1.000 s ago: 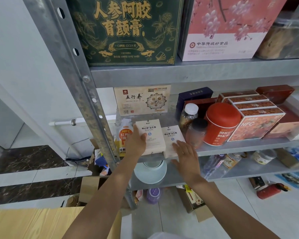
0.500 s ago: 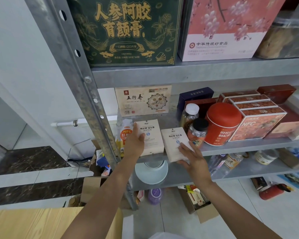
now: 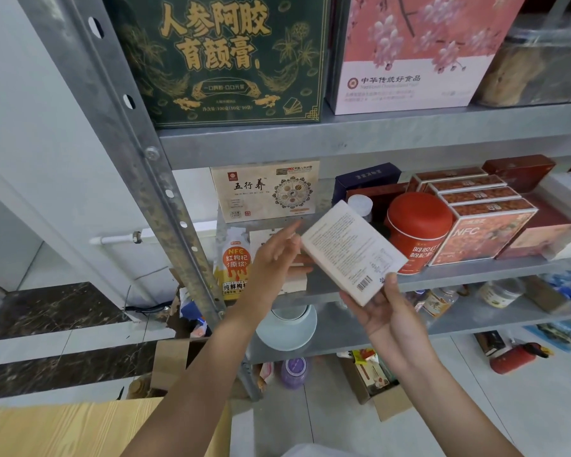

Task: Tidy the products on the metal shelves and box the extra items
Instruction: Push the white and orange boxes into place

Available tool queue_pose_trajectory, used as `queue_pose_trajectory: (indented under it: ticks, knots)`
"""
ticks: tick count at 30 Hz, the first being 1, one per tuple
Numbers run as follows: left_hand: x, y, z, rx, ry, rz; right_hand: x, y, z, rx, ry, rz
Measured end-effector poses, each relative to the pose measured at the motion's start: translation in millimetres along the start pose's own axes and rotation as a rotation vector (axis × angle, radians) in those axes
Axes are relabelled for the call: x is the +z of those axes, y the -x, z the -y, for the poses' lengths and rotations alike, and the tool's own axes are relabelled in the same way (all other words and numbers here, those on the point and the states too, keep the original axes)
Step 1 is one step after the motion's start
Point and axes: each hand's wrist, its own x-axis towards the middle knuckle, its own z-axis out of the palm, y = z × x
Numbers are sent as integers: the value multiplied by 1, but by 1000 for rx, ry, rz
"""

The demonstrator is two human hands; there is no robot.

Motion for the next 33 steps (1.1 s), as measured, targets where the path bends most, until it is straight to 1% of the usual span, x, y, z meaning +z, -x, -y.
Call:
queue_pose_trajectory:
  ticks: [1,3,5,7,8,11,12,13,16,18,19,21,22,23,24,26,28,30,32,33]
  knots:
    - [3,1,0,22,8,10,1,-1,-1,38,-16,15]
    - [3,2,-4,40,31,-41,2,-3,-3,102,18,39]
    - [-3,0,-9,12,36,-119,1,-5,-2,101,166,43]
    - [-11,-3,-11,-9,-24,-159,-2,-7,1,24,365,37]
    - [-13,-2,-12,-12,-55,-176,-2,-6,3,-18,504,46]
    - [-15,-2,-15,-1,-68,-218,3,-4,-1,-124,1021,166]
    - [-14,-2,-16,-3,-60,-222,4,-4,-6,-171,1124,175]
    - [-13,-2,-17,-4,-59,-225,4,-4,-9,-219,1168,153]
    - [-12,-1,-21,20,-81,-221,8,-4,-13,-281,1146,60]
    - [-15,1,-24,47,-73,-133,11,-3,-10,-221,1030,66]
    - [-18,1,-24,49,-69,-67,11,-2,-9,-150,933,83]
    - [-23,4,-23,1,16,66,14,-1,-9,61,686,131]
    - [-24,4,-21,-41,78,112,15,-1,-9,150,613,158]
    - [-24,5,-19,-69,107,122,15,-1,-9,206,592,187]
    - [-23,6,-17,-78,88,88,15,-2,-10,245,596,207]
    - [-21,4,-12,-70,46,-38,14,-5,-10,308,631,230]
    - [-23,1,-9,-71,39,-163,14,-9,-10,311,662,200]
    - [-28,-3,-8,-83,-26,-259,15,-14,-10,212,677,121]
    - [-31,-8,-8,-82,-95,-293,19,-21,-10,102,708,79]
    - [-31,-11,-8,-73,-122,-295,22,-25,-10,65,765,80]
